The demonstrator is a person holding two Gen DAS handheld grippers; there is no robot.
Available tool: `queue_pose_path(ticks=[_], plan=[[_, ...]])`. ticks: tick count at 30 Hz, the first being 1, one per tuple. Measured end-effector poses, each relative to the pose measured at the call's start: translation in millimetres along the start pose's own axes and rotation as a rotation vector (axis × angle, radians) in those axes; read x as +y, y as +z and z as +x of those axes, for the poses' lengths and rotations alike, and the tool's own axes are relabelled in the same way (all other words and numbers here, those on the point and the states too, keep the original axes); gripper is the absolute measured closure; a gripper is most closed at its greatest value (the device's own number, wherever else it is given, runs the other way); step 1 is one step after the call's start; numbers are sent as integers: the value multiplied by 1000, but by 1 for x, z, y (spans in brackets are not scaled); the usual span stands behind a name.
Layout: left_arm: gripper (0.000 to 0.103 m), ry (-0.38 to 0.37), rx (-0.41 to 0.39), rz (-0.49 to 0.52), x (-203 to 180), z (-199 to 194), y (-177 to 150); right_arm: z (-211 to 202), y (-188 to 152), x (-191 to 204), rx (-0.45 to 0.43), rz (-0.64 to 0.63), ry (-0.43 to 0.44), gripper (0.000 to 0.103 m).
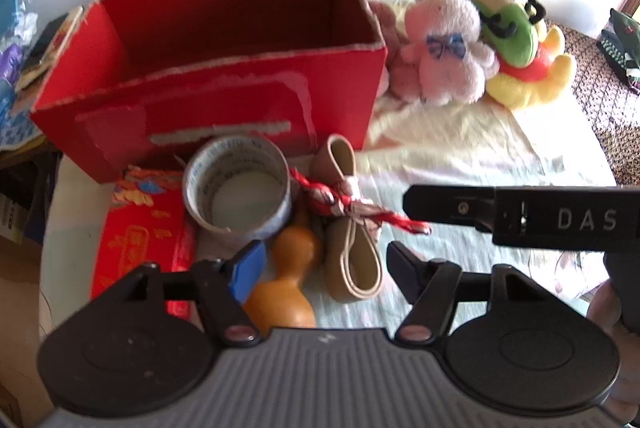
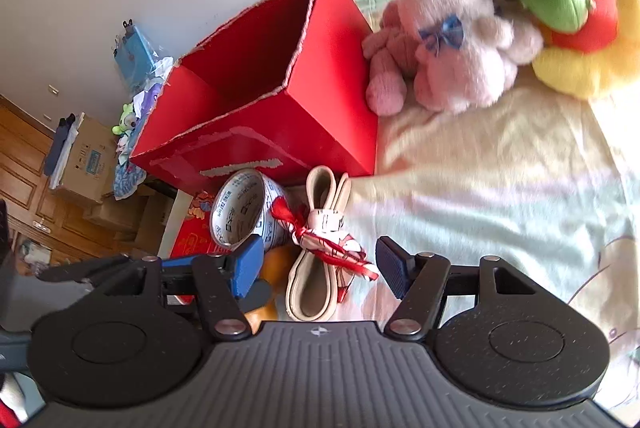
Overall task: Organize objects
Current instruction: 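Move the right gripper back to the beige slipper with red ribbon, then close the right gripper on the slipper's ribbon-tied strap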
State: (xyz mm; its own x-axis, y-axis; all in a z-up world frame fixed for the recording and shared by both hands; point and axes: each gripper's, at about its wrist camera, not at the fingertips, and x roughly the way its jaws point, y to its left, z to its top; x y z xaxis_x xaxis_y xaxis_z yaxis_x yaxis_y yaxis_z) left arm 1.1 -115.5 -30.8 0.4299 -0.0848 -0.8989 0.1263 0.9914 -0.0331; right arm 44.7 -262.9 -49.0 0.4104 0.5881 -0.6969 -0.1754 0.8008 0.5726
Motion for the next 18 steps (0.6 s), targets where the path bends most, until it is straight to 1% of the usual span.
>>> queue_pose_path(ticks=[4,11,13,18], plan=[[38,9,24,0,-2,8,-3,3,-1,-3,12,8,15,37],[41,-2,53,-5,-4,19,-7,11,1,-4,36,14,44,37],[41,-13,49,-3,-4,20,-9,14,1,-4,46,12,48,37],[48,-58,18,11,-3,21,-14,23,3,-1,66,3,53,38]])
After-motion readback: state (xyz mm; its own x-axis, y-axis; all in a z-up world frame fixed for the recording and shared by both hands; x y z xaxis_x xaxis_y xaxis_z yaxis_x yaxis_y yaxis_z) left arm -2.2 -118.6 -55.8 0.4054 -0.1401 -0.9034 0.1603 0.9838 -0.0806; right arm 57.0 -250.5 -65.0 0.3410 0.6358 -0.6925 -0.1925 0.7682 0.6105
